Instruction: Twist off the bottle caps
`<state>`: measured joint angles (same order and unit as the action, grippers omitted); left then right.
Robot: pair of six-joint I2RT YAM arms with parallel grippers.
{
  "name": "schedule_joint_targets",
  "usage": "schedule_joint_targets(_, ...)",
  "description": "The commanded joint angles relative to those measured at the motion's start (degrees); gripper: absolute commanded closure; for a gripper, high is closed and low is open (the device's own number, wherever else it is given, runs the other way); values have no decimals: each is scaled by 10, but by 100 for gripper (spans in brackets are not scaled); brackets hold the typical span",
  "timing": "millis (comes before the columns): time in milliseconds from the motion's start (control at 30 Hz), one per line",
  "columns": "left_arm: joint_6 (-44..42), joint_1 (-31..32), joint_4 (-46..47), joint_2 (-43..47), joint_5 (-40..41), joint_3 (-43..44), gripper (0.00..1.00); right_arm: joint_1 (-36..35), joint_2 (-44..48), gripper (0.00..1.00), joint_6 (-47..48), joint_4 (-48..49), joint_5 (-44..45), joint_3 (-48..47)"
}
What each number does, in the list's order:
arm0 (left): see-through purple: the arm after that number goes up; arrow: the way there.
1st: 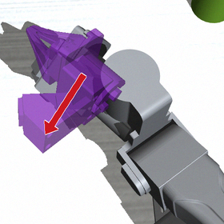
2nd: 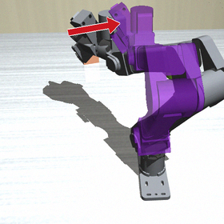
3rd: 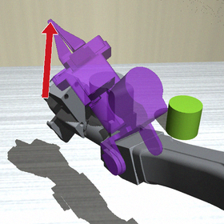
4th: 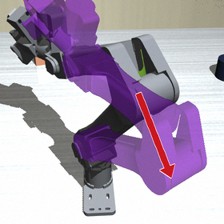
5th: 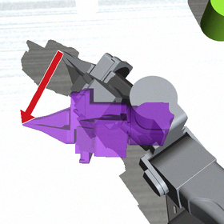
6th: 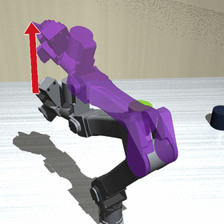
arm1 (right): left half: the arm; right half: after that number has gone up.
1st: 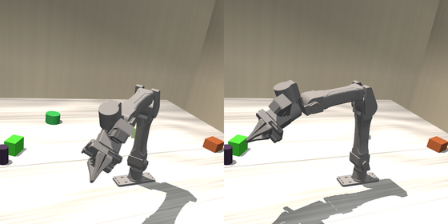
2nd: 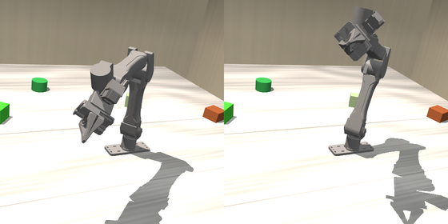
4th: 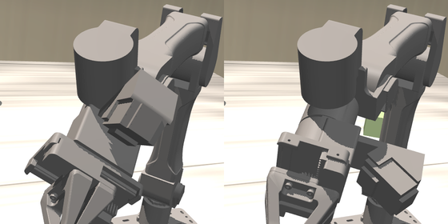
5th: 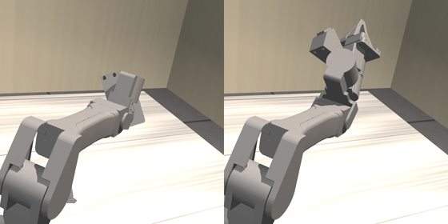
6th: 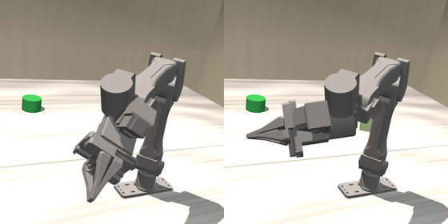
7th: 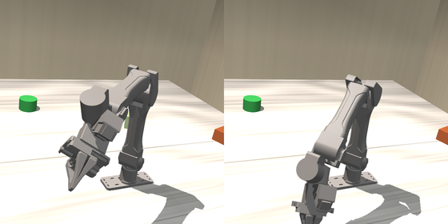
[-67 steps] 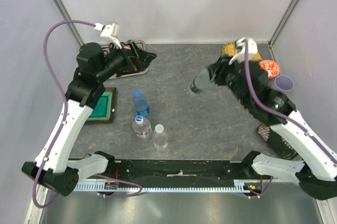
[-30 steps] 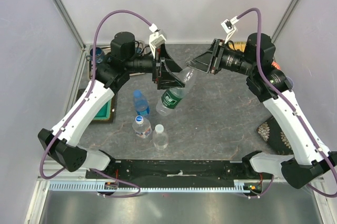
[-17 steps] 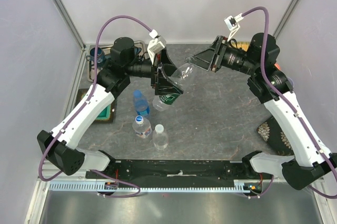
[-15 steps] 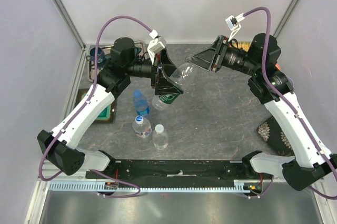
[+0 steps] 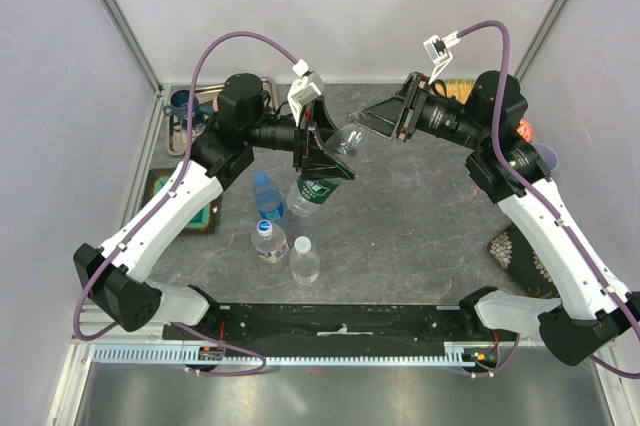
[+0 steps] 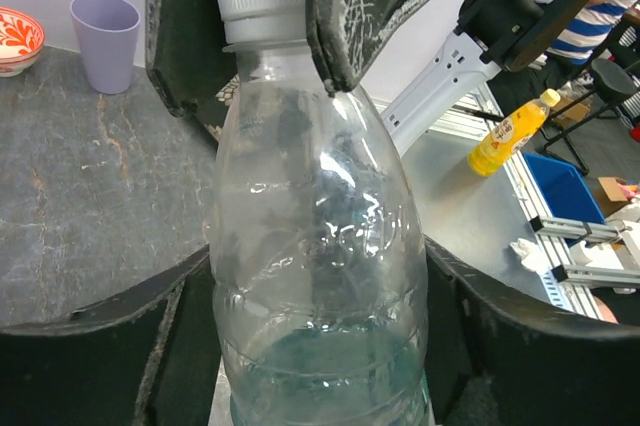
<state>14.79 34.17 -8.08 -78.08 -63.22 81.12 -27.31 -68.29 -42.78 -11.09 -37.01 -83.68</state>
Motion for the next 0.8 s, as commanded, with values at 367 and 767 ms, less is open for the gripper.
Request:
schedule_joint_targets(367, -46, 6, -42, 15, 75, 10, 52, -8, 30, 22, 46, -47, 90, -28)
schedule_joint_targets(767, -200, 107, 37, 61, 530, -61, 60, -10, 80, 17, 29, -99, 334, -23)
